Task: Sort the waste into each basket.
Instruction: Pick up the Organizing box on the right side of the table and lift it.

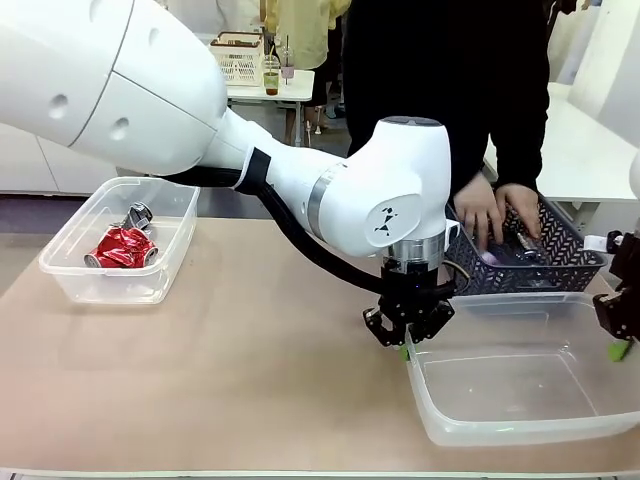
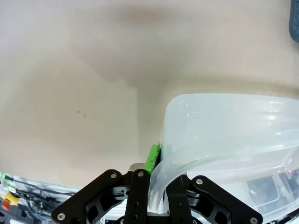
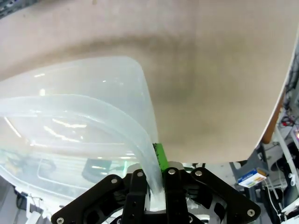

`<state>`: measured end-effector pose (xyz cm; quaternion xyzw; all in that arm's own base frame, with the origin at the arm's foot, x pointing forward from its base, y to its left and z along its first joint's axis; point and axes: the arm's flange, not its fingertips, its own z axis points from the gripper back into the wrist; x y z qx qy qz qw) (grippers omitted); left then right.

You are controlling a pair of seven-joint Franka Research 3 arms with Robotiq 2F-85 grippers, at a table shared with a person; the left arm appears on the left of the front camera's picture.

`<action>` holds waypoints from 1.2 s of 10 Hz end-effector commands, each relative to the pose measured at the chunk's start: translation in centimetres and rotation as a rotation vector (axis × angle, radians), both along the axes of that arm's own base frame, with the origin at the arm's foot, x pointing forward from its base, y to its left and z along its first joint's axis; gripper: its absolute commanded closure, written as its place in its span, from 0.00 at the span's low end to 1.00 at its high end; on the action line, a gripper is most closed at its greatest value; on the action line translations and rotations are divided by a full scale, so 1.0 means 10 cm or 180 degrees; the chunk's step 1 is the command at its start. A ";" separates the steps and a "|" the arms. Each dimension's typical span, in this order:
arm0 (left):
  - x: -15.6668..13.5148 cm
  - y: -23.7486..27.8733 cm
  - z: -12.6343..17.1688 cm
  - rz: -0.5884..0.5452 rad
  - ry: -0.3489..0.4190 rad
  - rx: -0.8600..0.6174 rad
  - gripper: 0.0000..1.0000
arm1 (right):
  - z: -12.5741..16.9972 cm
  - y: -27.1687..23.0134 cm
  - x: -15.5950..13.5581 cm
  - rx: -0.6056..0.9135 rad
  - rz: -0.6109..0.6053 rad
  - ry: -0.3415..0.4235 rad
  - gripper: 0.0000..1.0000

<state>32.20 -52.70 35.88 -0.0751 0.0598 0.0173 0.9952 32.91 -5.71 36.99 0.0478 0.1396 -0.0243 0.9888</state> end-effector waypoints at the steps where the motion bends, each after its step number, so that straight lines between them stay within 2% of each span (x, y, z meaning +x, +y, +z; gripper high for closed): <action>1: -0.10 0.16 0.22 -0.0088 0.0061 -0.0154 1.00 | -0.36 0.35 -1.03 -0.0117 -0.0073 -0.0031 1.00; 3: -0.22 0.39 0.63 -0.0260 0.0074 -0.0221 1.00 | 0.24 0.65 -1.08 -0.0134 -0.0177 0.0020 1.00; 5: -0.34 0.71 1.05 -0.0285 -0.0083 -0.0167 1.00 | 0.83 1.15 -0.97 -0.0147 -0.0051 0.0041 1.00; 6: -0.39 0.95 1.24 -0.0121 -0.0289 -0.0093 1.00 | 1.04 1.43 -0.86 -0.0159 0.0037 0.0056 1.00; 7: -0.43 1.26 1.47 0.0035 -0.0402 -0.0080 1.00 | 1.19 1.69 -0.70 -0.0180 0.0038 0.0076 1.00; 9: -0.36 2.15 1.95 0.0275 -0.0313 -0.0279 1.00 | 1.30 2.23 -0.37 0.0014 -0.0077 0.0036 1.00; 10: -0.23 2.51 2.05 0.0380 -0.0245 -0.0395 1.00 | 1.31 2.40 -0.21 0.0157 -0.0199 -0.0117 1.00; 11: -0.12 2.75 2.02 0.0501 -0.0242 -0.0318 1.00 | 1.33 2.54 -0.04 0.0245 -0.0297 -0.0143 1.00; 12: -0.02 2.89 1.90 0.0463 -0.0241 -0.0295 1.00 | 1.38 2.62 0.20 0.0401 -0.0370 -0.0056 1.00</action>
